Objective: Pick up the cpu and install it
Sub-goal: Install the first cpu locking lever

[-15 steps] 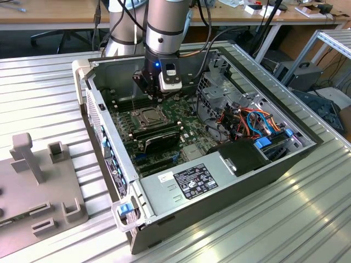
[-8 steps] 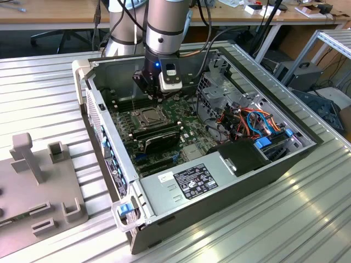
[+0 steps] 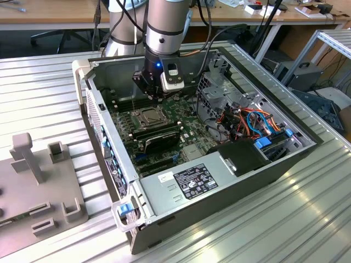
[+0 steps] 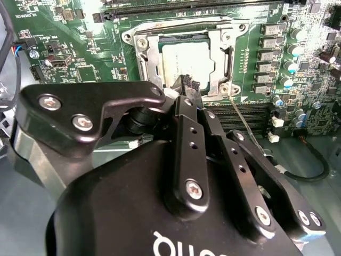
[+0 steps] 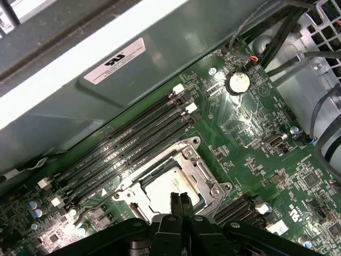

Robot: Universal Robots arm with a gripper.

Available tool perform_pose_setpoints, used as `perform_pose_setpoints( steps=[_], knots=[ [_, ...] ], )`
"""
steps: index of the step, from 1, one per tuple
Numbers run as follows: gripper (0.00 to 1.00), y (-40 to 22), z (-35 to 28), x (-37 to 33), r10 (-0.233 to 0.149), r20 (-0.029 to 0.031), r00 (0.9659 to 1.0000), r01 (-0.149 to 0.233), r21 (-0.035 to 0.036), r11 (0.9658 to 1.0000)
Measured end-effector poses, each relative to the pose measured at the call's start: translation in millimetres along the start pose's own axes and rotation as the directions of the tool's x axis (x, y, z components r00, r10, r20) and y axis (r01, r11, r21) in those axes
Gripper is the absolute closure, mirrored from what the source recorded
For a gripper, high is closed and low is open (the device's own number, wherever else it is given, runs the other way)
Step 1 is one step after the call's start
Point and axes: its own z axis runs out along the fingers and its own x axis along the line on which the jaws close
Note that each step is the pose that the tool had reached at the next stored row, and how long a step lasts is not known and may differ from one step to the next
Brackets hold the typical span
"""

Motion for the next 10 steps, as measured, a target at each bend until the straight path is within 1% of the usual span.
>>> perform_pose_setpoints(
  steps=[2,4,6,7,8,10],
  knots=[
    [0.89,0.0,0.0,0.0,-0.001,0.0000,1.0000,0.001,0.0000,1.0000],
    [0.89,0.0,0.0,0.0,-0.016,-0.0003,0.9999,0.016,-0.0005,0.9999],
    [0.89,0.0,0.0,0.0,-0.067,-0.0008,0.9977,0.067,-0.0021,0.9977],
    [0.89,0.0,0.0,0.0,-0.086,-0.0010,0.9963,0.086,-0.0027,0.9963],
    [0.89,0.0,0.0,0.0,-0.115,-0.0014,0.9934,0.115,-0.0036,0.9934],
    [0.89,0.0,0.1,0.0,-0.169,-0.0019,0.9855,0.169,-0.0054,0.9855]
  ],
)
